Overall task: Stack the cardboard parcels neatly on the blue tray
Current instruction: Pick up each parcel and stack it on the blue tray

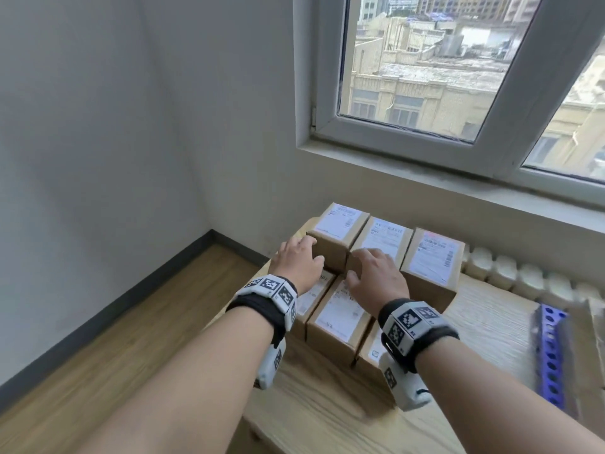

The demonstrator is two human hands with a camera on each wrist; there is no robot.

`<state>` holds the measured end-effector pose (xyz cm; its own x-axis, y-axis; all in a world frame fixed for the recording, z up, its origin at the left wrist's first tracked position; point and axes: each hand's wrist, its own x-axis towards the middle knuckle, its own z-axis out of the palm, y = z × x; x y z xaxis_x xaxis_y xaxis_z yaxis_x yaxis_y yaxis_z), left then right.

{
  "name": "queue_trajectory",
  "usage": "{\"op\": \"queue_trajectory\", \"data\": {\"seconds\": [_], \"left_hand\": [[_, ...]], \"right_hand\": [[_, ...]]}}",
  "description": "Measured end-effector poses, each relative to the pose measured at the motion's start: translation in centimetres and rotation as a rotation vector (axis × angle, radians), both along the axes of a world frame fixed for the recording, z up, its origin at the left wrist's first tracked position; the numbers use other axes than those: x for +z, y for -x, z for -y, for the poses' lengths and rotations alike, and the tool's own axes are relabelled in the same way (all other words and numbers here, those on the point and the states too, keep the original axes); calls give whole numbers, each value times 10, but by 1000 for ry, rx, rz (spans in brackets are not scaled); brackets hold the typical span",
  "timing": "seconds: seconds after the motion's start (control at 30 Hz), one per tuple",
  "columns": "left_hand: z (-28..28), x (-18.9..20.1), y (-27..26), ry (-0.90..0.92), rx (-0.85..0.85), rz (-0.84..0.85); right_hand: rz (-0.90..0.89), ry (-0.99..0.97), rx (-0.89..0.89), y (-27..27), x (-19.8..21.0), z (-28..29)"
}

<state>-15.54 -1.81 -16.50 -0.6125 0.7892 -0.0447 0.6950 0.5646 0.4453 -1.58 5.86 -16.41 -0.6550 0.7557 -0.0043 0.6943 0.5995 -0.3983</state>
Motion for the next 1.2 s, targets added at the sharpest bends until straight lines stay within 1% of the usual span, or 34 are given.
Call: {"op": "queue_trajectory", "data": {"seconds": [0.17,0.3,0.67,0.9,1.0,1.1,1.2], "left_hand": [[-33,-7,19,-5,-9,64],[-50,-17,32,4,3,132],[-104,-30,72,-33,15,294],[-120,-42,85,14,-11,426],[-123,-45,90,8,-7,454],[-124,-48,95,-1,12,475],[-122,-51,103,49,55,470]], "right_hand": [[-16,52,-25,23,-5,-29],[2,82,-42,35,-11,-39],[-66,190,-176,68,-15,-65],[-106,223,-239,87,-20,-68],[-133,236,-282,94,-19,-69],[-165,307,-350,97,-16,-70],[-153,352,-374,101,-16,-71]]}}
